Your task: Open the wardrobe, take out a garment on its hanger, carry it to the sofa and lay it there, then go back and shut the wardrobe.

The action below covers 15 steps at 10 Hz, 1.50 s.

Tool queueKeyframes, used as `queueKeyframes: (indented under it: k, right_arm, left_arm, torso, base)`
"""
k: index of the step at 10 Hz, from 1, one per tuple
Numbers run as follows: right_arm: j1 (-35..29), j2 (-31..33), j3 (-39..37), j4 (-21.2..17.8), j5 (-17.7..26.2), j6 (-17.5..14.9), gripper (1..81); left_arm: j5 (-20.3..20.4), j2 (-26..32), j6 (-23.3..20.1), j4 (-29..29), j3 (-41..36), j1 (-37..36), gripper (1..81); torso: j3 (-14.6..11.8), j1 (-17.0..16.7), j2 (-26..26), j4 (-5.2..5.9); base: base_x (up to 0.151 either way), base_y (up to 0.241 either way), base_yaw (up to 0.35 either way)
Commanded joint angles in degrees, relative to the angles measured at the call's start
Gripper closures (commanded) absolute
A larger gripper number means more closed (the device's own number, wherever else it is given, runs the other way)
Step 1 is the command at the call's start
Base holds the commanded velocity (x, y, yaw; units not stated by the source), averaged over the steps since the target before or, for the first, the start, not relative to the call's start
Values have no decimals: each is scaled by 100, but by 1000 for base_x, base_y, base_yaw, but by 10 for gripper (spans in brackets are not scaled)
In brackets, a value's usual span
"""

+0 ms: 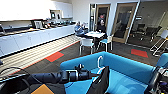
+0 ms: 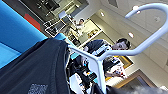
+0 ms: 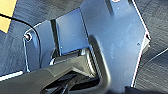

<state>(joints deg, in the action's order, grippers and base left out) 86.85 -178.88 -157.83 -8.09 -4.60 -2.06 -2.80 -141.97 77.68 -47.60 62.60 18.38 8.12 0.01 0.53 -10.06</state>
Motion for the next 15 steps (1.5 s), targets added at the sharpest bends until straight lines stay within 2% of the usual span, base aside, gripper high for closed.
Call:
queueKeyframes:
  k: [1, 5, 12, 15]
  right_arm:
    - [-198, -53, 52, 10, 345, -22, 10]
    - [-198, -53, 52, 9, 345, -31, 10]
    - [-189, -53, 52, 1, 345, -22, 10]
    - [-189, -53, 52, 1, 345, -22, 10]
  left_arm:
    - [228, 19, -51, -100, -222, -885, 811]
    - [307, 63, -51, -118, -213, -744, 811]
    - [298, 10, -51, -109, -186, -743, 811]
    - [280, -16, -51, -118, -186, -743, 811]
  torso:
    - [0, 0, 0, 0]
    - [-2, -1, 5, 0]
    - [-2, 0, 2, 0]
    - [-5, -1, 9, 0]
  base:
    - [0, 0, 0]
    - [58, -40, 0]
    - [0, 0, 0]
    - [76, 0, 0]
